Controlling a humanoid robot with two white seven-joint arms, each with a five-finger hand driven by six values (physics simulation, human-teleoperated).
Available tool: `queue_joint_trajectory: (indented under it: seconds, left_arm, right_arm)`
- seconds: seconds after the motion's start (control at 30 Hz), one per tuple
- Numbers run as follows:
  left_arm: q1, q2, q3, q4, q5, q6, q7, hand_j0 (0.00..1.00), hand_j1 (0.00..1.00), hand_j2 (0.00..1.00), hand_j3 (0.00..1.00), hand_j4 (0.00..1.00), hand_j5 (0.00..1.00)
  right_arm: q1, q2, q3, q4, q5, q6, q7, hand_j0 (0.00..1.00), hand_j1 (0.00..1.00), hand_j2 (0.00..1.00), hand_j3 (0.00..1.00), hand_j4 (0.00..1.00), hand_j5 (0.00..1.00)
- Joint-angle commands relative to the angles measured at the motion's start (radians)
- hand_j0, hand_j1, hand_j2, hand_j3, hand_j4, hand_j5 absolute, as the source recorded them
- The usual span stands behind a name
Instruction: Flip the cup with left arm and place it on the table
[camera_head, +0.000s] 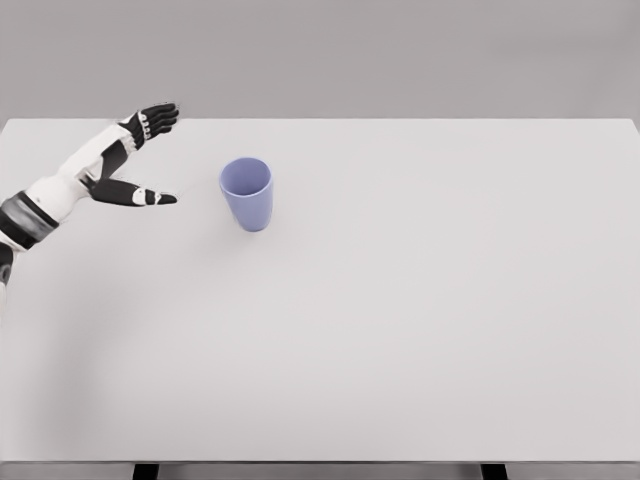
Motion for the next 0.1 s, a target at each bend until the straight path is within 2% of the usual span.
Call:
queue_joint_trajectory:
  seconds: [0.0, 0.07]
  left_arm:
    - [0.002, 0.050, 0.000, 0.002, -0.093, -0.011, 0.000, 1.00, 1.00, 1.00, 1.00, 1.00, 1.00]
    - [0.005, 0.053, 0.000, 0.002, -0.092, -0.011, 0.000, 1.00, 1.00, 1.00, 1.00, 1.00, 1.00]
  right_arm:
    - [0.000, 0.000, 0.000, -0.001, 0.000, 0.000, 0.000, 1.00, 1.00, 1.00, 1.00, 1.00, 1.00]
    - [0.000, 0.000, 0.000, 0.001, 0.000, 0.000, 0.000, 1.00, 1.00, 1.00, 1.00, 1.00, 1.00]
